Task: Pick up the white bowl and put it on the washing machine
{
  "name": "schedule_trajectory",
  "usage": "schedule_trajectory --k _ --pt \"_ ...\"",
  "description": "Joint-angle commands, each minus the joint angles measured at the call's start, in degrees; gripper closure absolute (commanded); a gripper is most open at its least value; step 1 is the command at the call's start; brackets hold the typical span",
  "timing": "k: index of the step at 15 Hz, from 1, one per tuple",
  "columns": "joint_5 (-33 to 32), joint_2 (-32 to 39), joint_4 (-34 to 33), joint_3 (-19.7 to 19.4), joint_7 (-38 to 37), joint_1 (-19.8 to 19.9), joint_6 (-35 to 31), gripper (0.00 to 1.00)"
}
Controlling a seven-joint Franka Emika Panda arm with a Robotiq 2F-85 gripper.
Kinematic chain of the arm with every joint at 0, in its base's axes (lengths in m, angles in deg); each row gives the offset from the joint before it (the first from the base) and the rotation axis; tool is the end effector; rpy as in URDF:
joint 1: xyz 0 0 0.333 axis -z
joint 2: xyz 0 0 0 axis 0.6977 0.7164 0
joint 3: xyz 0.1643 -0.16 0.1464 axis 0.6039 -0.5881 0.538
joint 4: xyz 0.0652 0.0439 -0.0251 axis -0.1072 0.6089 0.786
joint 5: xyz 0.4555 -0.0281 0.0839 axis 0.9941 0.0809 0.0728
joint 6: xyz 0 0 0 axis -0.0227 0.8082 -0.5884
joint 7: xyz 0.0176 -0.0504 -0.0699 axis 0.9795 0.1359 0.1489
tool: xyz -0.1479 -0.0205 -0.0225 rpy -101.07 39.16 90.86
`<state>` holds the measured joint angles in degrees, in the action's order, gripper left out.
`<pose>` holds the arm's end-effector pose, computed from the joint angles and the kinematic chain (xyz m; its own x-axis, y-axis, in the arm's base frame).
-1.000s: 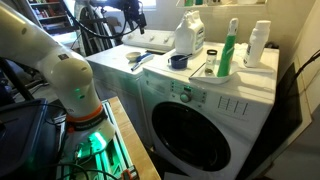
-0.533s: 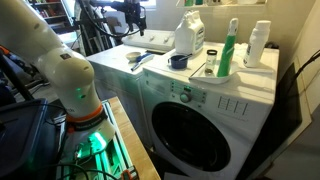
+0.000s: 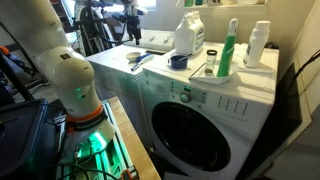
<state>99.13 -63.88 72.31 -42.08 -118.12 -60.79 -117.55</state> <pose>0.4187 0.4110 0.3069 0.9939 0.1085 -0.0219 0.1051 -0.9871 -0.1208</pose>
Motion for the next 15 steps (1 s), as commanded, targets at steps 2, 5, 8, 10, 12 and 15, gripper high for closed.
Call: schedule_trajectory --k 2,5,8,10,12,15 --pt "-8.42 18.27 -13.99 1.1 -11.26 -5.43 -0.75 0.0" --pt "-11.04 26.92 -22.56 -1.18 -13.71 -11.16 -1.03 0.0" --pt "-8.22 26.38 -22.07 -2.94 -11.36 -13.13 -1.21 0.0" --pt "-8.09 29.49 -25.34 -3.56 -11.29 -14.82 -0.79 0.0" --pt "-8.05 30.39 -26.52 -3.78 -11.27 -15.14 -0.39 0.0" --pt "-7.05 32.28 -25.18 -4.78 -14.06 -16.87 -5.21 0.0"
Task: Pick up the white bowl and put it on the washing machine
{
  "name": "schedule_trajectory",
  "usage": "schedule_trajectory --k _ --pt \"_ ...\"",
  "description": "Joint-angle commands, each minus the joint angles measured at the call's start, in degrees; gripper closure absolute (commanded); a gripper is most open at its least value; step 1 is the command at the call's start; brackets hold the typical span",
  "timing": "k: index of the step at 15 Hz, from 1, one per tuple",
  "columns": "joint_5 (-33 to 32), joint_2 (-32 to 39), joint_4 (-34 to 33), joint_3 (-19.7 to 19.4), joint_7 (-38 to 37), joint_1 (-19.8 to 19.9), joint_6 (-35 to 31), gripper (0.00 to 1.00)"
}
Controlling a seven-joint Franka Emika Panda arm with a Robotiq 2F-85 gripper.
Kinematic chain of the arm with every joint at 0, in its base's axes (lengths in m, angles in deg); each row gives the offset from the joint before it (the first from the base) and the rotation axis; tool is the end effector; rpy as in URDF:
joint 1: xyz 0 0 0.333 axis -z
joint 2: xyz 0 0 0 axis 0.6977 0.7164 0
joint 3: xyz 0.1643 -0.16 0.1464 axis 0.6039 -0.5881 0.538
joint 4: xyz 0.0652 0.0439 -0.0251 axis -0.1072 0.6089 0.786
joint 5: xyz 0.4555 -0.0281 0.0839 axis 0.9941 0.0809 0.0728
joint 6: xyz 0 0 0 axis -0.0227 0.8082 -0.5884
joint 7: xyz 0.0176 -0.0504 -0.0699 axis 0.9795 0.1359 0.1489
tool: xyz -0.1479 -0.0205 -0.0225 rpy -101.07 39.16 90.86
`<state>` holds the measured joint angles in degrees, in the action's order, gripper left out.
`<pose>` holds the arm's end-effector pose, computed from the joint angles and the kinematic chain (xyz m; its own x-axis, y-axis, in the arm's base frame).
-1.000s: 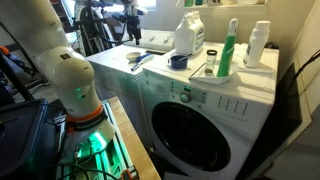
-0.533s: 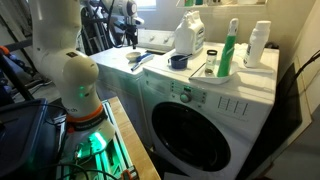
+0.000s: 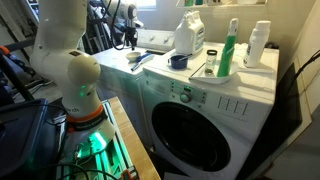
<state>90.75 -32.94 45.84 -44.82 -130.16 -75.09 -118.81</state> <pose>0.4088 0.5744 0.2336 0.9819 0.1477 -0.1189 0.1263 -0.9771 -0.1714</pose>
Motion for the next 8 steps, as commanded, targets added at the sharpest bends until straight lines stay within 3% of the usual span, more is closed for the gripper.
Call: schedule_trajectory --k 1,6,8 --pt "1.7 1.62 2.25 -2.58 -3.04 -3.16 -5.89 0.0" --pt "3.29 2.83 6.31 -4.93 -7.42 -5.44 -12.59 0.0" --pt "4.02 3.01 7.29 -5.38 -8.61 -6.09 -14.44 0.05"
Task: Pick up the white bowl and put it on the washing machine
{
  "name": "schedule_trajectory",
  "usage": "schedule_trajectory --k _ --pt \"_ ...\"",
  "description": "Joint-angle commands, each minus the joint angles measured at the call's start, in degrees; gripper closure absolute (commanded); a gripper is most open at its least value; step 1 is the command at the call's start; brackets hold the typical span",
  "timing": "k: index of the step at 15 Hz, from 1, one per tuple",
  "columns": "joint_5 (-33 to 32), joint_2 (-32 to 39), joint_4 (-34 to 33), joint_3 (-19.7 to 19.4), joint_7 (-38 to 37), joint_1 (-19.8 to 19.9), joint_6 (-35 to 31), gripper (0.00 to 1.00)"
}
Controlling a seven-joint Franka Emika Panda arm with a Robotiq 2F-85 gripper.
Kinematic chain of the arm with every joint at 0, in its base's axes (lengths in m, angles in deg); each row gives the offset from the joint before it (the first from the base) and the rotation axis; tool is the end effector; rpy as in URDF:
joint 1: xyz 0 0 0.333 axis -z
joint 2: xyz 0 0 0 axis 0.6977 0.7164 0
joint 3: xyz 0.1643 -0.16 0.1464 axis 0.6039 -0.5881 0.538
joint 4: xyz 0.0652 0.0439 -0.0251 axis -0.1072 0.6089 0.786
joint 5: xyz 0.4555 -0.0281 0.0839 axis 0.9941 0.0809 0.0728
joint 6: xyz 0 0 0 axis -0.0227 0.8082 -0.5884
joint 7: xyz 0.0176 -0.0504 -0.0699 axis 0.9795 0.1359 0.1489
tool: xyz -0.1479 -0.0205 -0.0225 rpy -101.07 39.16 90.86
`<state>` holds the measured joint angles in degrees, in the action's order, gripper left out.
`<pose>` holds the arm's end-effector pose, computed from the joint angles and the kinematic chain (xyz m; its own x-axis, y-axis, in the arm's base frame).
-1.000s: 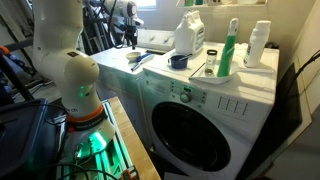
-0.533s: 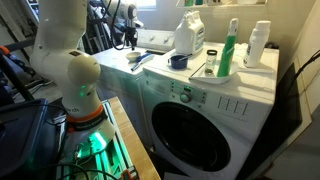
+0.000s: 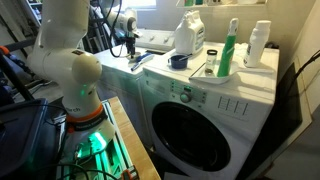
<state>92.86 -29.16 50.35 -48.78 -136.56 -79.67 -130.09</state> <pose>0.3910 0.5762 0.1617 0.9920 0.0105 -0.1257 -0.0145 -0.9804 -0.1965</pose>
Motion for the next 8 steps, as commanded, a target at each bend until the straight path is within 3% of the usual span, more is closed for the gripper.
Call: schedule_trajectory --k 1,6,8 --pt "1.97 -0.77 3.02 -1.73 -3.06 -1.94 -3.64 0.18" --pt "-2.81 -0.77 2.39 -6.07 -11.65 -6.55 -2.17 0.63" --pt "-4.87 -0.51 1.79 -7.61 -14.6 -8.24 -1.18 0.65"
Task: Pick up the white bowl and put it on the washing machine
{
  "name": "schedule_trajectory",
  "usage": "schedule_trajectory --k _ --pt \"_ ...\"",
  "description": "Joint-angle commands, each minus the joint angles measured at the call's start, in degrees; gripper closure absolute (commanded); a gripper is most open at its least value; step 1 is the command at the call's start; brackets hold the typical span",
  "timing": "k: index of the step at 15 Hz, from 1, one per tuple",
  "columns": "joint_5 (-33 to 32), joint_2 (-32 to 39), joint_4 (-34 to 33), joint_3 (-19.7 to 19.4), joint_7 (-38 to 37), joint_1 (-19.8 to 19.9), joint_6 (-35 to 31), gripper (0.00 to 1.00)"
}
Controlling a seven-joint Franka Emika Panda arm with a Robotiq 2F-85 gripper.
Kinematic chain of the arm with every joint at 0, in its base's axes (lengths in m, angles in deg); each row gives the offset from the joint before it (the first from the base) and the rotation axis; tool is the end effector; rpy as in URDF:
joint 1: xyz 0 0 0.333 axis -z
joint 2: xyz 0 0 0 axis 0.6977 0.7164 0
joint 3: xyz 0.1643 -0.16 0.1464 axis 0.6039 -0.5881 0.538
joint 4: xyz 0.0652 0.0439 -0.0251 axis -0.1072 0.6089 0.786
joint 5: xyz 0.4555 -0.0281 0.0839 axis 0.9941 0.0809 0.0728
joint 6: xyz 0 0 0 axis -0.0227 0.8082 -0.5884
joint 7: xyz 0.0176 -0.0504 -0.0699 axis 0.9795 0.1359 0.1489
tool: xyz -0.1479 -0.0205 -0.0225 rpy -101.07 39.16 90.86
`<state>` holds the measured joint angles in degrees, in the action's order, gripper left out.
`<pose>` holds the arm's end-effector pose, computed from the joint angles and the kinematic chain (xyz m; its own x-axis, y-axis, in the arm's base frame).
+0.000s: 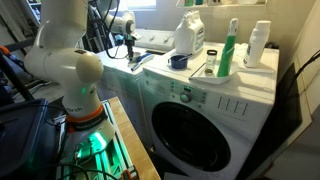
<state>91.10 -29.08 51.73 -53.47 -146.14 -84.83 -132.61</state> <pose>0.3834 0.5747 0.1447 0.9875 -0.1237 -0.0978 -0.1378 -0.9784 -0.1542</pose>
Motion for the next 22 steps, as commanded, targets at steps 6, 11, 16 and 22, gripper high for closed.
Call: schedule_trajectory --k 6,11,16,22 --pt "-11.13 0.14 -1.19 -7.59 -14.09 -7.98 2.22 0.52" --pt "-14.33 0.6 -1.63 -9.32 -19.97 -9.76 1.9 1.0" --pt "-11.15 -0.07 -2.22 -6.23 -16.69 -8.0 -0.21 0.98" --pt "-7.02 -4.56 1.33 -4.33 -11.2 -4.76 -7.92 0.98"
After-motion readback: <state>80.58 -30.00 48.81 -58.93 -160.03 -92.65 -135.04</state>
